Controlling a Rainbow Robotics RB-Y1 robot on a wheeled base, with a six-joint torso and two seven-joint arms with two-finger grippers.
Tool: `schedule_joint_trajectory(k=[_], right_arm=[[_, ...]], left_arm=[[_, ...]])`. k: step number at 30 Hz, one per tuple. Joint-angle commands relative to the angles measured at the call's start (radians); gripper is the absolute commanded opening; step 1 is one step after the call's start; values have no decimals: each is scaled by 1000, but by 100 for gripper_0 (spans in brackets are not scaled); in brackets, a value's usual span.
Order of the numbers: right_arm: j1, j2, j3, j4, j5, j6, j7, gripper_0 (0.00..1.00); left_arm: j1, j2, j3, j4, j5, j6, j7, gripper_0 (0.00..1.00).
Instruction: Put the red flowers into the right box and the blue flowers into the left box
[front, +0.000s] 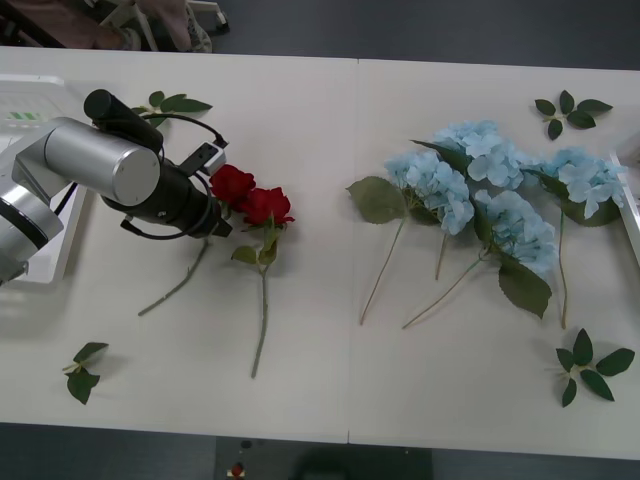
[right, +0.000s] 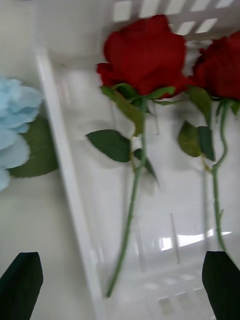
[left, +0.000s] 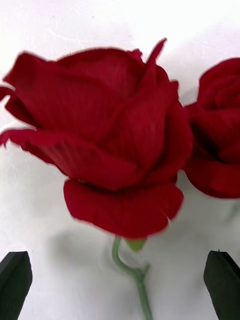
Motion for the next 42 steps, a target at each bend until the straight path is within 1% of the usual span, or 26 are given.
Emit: schedule_joint_trajectory(k=[1, 4, 7, 10, 15, 17, 23, 29, 33, 34, 35, 36, 37, 38, 39, 40, 42], right_arm=[[-25, -12, -35, -91, -72, 95, -20, 93], [-36, -11, -49, -101, -146, 198, -39, 93], [-42, 18, -52, -108, -149, 248, -49, 93], [-42, 68, -60, -120, -120, 267, -59, 93], [-42, 164, -60, -167, 1, 271, -126, 93], [-40, 206, -58, -177, 76, 265, -141, 93], [-40, 270, -28, -177, 199, 213, -144, 93], [-40, 318, 26, -169, 284, 132, -164, 93], [-40, 342, 43, -147, 293, 78, -175, 93], [-40, 347, 47, -137, 294, 58, -175, 93], [-40, 348, 52, -132, 296, 47, -175, 92], [-40, 348, 67, -123, 299, 24, -175, 92], [-40, 348, 83, -111, 302, 3, -177, 93], [-40, 348, 90, -104, 302, -8, -177, 92], [-40, 350, 101, -94, 304, -29, -180, 92], [-40, 350, 110, -81, 304, -48, -180, 92], [-40, 350, 120, -65, 304, -74, -180, 93]], left_arm=[[-59, -17, -19, 47, -19, -32, -27, 100], [-88, -37, -46, 99, -25, -46, -29, 100], [-102, -54, -51, 136, -30, -46, -37, 100], [-110, -63, -51, 156, -36, -47, -46, 100], [-110, -63, -59, 158, -44, -46, -55, 100], [-113, -63, -74, 158, -51, -46, -55, 100], [-111, -65, -82, 159, -63, -46, -55, 100], [-111, -65, -88, 159, -63, -44, -55, 100], [-111, -65, -88, 161, -68, -38, -54, 100], [-113, -66, -88, 161, -70, -32, -54, 99], [-113, -65, -86, 161, -70, -29, -55, 96], [-111, -65, -86, 161, -68, -28, -55, 87], [-111, -65, -88, 161, -67, -28, -55, 70], [-111, -65, -88, 161, -67, -26, -55, 58], [-111, -65, -88, 161, -67, -28, -55, 34], [-111, -65, -86, 161, -67, -26, -54, 14], [-113, -65, -88, 161, -67, -26, -54, 0]])
